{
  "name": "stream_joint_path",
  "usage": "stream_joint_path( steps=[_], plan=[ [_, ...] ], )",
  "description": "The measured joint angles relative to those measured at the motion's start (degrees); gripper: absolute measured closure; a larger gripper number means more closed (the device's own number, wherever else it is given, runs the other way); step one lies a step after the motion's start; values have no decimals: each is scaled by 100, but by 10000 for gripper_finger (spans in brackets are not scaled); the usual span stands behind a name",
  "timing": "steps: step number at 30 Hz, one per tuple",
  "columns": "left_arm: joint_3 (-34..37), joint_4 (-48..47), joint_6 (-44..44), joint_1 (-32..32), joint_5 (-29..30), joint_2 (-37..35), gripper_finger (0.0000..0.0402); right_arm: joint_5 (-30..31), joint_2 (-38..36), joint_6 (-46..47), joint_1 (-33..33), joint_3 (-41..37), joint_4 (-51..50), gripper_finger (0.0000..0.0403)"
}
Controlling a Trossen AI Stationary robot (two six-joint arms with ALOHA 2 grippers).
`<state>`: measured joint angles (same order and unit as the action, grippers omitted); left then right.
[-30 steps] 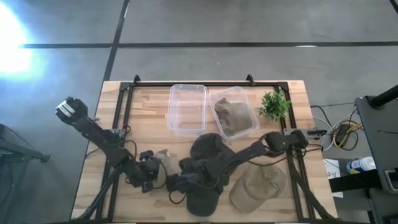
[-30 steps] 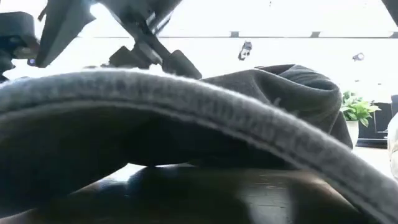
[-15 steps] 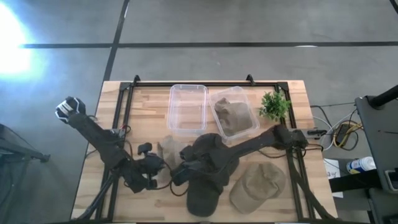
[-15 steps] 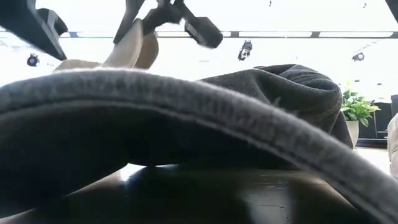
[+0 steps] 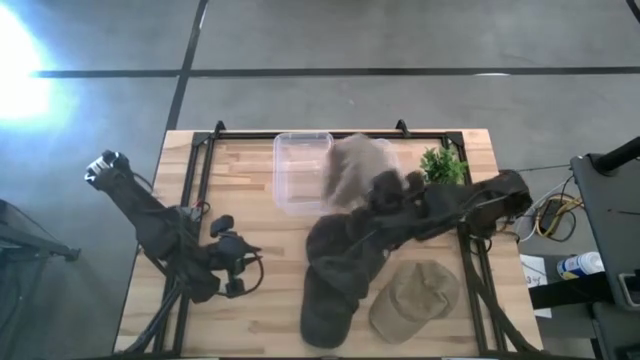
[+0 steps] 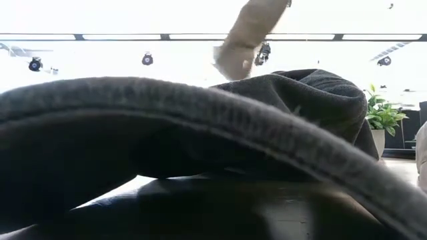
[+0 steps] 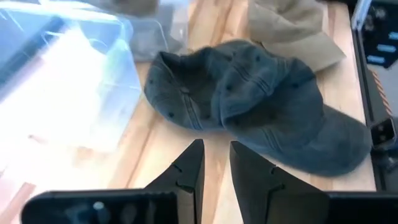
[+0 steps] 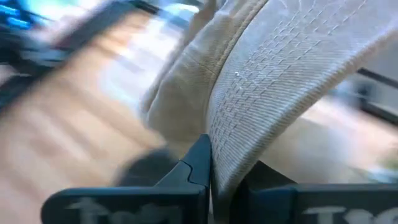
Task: Pick & Place hat
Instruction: Put the left brown cap into the right transparent bin
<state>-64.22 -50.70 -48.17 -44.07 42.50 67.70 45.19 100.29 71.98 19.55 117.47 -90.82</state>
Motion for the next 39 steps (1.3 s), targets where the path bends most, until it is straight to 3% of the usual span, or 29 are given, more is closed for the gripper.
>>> stream_joint_path(
  steps=[3, 11, 18, 21, 23, 26, 34, 39],
  plan=[
    [113, -39, -84, 0, 112, -63, 330, -43, -399, -523, -165, -347, 196, 390],
    [266, -153, -593, 0, 90, -24, 330, 176, -1010, -627, -524, -905, 81, 390],
    [266, -138, -592, 15, 190, 31, 330, -1998, -1253, -825, -1430, -2227, 222, 390],
    [266, -140, -592, 17, 260, 42, 330, -2679, -1293, -1531, -1669, -2788, 1209, 390],
    [266, -140, -619, 20, 261, 42, 330, -3473, -1323, -2022, -1869, -3037, 2030, 390],
    [266, -139, -767, 20, 260, 42, 330, -4314, -1299, -2282, -2212, -3290, 2340, 390],
    [266, -135, -1254, 18, 260, 42, 330, -4586, -1120, -2591, -3065, -4059, 2206, 390],
    [266, -129, -1350, 20, 260, 44, 330, -4569, -1122, -2555, -3237, -4438, 2426, 389]
  ],
)
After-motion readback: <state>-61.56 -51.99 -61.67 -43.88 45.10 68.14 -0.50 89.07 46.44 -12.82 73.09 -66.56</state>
